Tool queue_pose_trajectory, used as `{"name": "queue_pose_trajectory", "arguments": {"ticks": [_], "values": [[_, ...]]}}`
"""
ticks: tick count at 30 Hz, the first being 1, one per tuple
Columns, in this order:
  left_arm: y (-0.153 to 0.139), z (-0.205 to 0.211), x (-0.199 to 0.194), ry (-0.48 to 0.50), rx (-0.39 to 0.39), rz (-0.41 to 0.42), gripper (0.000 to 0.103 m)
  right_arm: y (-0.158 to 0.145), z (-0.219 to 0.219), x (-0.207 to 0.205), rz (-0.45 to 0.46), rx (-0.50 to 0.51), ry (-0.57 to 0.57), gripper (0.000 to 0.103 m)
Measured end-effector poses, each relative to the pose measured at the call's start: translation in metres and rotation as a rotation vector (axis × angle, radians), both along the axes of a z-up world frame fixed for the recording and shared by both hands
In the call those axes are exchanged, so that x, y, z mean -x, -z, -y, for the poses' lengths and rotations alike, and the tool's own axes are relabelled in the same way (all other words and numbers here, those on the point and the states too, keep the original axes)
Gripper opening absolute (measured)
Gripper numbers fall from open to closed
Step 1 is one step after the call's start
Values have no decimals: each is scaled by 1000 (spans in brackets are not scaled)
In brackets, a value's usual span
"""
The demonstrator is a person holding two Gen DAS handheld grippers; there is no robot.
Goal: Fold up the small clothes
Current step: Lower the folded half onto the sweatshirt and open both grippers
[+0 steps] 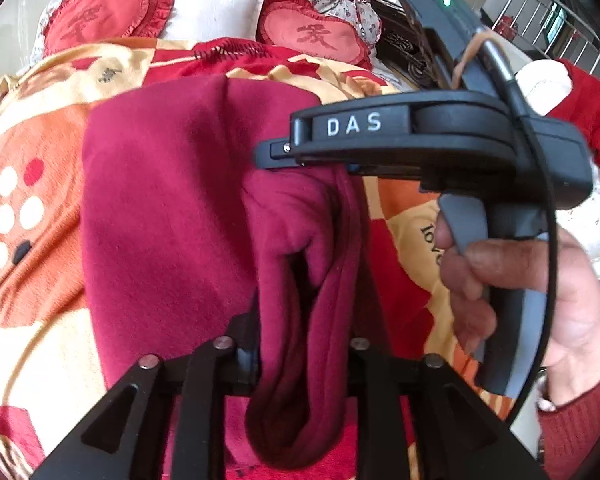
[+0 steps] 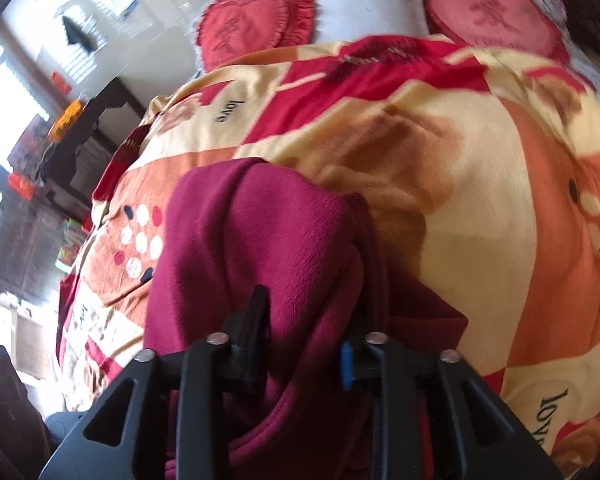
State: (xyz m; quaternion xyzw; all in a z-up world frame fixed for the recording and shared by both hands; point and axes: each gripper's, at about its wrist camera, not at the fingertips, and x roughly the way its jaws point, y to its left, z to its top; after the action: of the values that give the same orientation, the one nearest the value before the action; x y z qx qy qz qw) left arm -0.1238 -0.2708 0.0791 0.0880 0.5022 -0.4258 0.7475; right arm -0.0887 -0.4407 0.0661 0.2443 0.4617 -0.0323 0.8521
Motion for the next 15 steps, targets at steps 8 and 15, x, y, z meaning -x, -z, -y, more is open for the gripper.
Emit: {"name": "queue_pose_trajectory", "arguments": {"ticks": [8,15], "values": [[-24,-41,9,44,75,-56,57,1,9,2,55,-77,50,17],[-30,-86,7,25,51,28,67,-24,-2,11,116,60,47,0]]}}
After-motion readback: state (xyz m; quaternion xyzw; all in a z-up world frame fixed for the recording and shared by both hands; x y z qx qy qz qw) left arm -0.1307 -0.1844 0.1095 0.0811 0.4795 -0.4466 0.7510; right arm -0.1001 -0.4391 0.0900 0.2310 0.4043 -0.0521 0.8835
